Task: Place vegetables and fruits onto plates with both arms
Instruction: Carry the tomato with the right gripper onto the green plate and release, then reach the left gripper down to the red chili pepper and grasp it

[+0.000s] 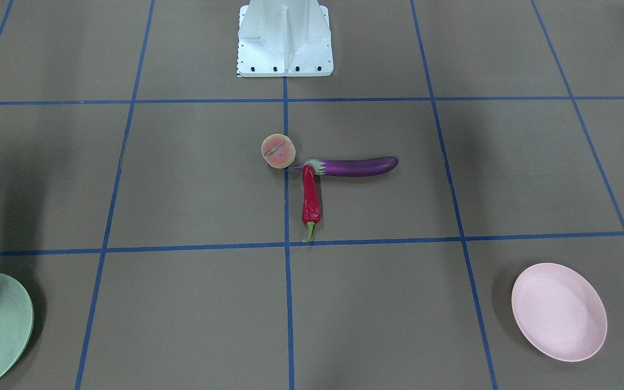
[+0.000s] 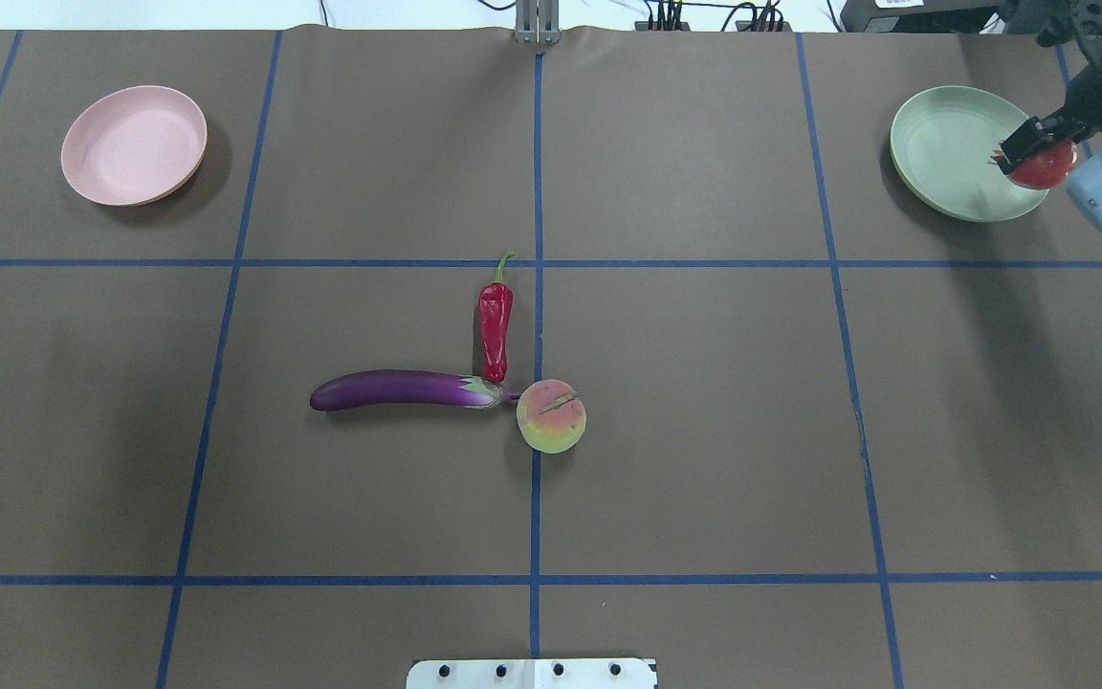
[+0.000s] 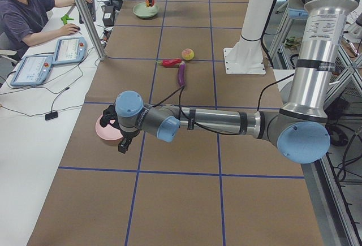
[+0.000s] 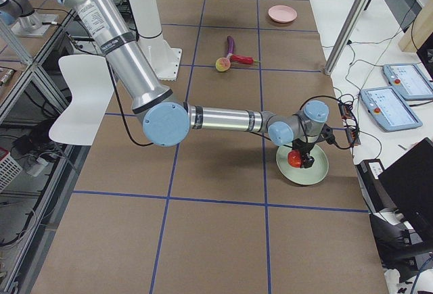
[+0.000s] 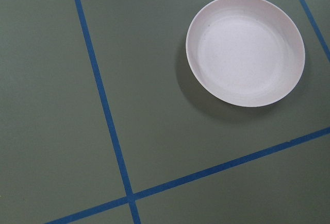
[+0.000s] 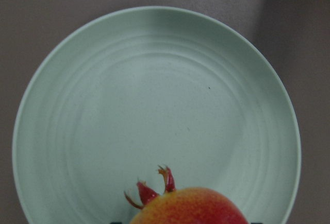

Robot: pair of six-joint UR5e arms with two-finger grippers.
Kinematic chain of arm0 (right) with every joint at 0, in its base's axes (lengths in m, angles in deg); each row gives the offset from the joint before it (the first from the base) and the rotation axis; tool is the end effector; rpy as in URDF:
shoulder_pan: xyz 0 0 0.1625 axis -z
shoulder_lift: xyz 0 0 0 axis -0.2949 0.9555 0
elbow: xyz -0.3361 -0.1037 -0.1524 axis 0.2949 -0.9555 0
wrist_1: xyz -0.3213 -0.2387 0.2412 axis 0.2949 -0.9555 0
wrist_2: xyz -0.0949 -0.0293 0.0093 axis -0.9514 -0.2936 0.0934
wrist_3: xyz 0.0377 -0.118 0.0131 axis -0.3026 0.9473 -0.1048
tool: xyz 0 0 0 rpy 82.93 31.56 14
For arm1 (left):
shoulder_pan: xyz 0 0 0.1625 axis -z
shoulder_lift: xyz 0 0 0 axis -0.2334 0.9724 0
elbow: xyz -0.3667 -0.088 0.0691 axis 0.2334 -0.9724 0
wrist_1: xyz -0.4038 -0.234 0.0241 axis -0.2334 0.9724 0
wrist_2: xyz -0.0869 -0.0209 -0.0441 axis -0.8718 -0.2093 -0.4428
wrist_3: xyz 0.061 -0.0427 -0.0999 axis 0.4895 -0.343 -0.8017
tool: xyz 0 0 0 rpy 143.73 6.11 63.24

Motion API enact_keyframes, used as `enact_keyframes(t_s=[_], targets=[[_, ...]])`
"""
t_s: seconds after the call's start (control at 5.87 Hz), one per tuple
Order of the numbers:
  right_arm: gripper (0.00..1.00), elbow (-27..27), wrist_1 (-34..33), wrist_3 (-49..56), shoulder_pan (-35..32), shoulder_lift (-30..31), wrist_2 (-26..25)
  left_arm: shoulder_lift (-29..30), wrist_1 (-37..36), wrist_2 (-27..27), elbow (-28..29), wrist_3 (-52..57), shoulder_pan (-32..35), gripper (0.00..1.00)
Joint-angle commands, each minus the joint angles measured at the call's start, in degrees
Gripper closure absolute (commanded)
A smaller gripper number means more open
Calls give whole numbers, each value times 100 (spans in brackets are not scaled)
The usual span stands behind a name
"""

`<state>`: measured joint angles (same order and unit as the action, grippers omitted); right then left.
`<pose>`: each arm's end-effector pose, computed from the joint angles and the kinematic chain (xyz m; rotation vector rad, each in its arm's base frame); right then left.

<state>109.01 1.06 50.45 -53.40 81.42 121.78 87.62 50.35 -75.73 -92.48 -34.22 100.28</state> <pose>-0.2060 -0.7543 0.5774 0.1932 -0.7360 -0.2382 -0.0039 -0.6261 0.5508 0.3546 0.8627 0.1959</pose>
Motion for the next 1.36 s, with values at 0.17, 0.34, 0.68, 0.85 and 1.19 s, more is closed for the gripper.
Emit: enact_keyframes(t_s=[0.17, 0.34, 0.68, 0.85, 1.19], targets=[[1, -203, 528, -466, 138, -51, -29, 26, 3, 0, -6, -26, -3, 0], [0, -2, 503, -597, 112, -42, -29, 26, 11, -34, -49, -148, -12, 0], [0, 778, -178, -835, -10, -34, -3, 296, 203, 35, -407, -1510, -526, 0], [0, 817, -200, -800, -20, 10, -11, 646, 205, 558, -689, -2826, -1227, 0], [0, 878, -201, -853, -11, 19, 15, 1672, -22, 1703, -439, -4537, -2783, 0]])
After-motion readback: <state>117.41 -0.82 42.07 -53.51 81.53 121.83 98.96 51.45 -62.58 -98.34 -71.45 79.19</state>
